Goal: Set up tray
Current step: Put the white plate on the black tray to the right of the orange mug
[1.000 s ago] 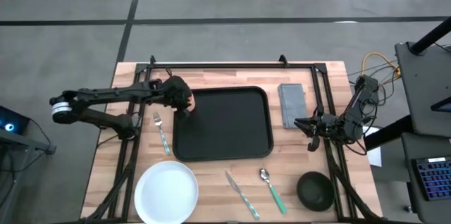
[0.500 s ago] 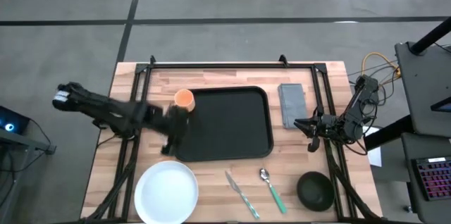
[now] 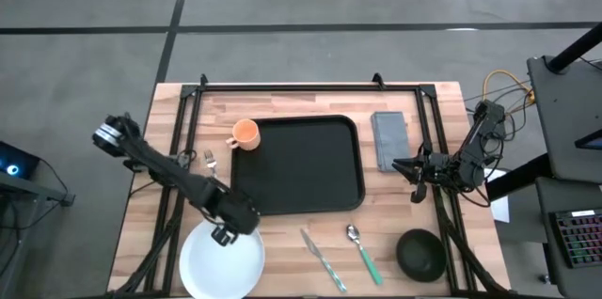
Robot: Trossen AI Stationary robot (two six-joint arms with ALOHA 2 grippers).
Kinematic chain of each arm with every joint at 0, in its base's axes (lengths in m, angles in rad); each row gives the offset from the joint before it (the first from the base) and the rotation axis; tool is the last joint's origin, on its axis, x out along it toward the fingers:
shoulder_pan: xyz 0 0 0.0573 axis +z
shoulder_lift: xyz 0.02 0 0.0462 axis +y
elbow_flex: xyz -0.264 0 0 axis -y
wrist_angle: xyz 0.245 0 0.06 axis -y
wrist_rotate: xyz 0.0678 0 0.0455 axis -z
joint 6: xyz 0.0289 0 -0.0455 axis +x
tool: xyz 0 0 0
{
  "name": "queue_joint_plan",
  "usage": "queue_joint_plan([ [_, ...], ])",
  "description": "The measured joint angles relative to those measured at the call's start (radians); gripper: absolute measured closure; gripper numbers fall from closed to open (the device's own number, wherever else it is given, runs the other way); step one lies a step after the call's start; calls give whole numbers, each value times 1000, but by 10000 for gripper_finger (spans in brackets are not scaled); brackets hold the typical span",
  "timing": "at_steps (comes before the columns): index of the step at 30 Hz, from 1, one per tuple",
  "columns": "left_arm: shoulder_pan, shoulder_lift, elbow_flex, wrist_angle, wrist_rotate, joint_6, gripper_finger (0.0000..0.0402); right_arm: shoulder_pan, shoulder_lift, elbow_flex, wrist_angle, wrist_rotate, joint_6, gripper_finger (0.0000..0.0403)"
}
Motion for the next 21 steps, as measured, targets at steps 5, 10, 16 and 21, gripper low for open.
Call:
queue_joint_plan([
  [5,-3,86,0,68,64,-18,258,0,0,0,0,0,0,344],
  [10,-5,128,0,134,68,-19,258,0,0,0,0,0,0,344],
  [16,-5,193,-1,154,74,-27,258,0,-1,0,0,0,0,344],
  [21,-1,214,-1,175,67,-67,277,0,-1,0,2,-16,0,344],
])
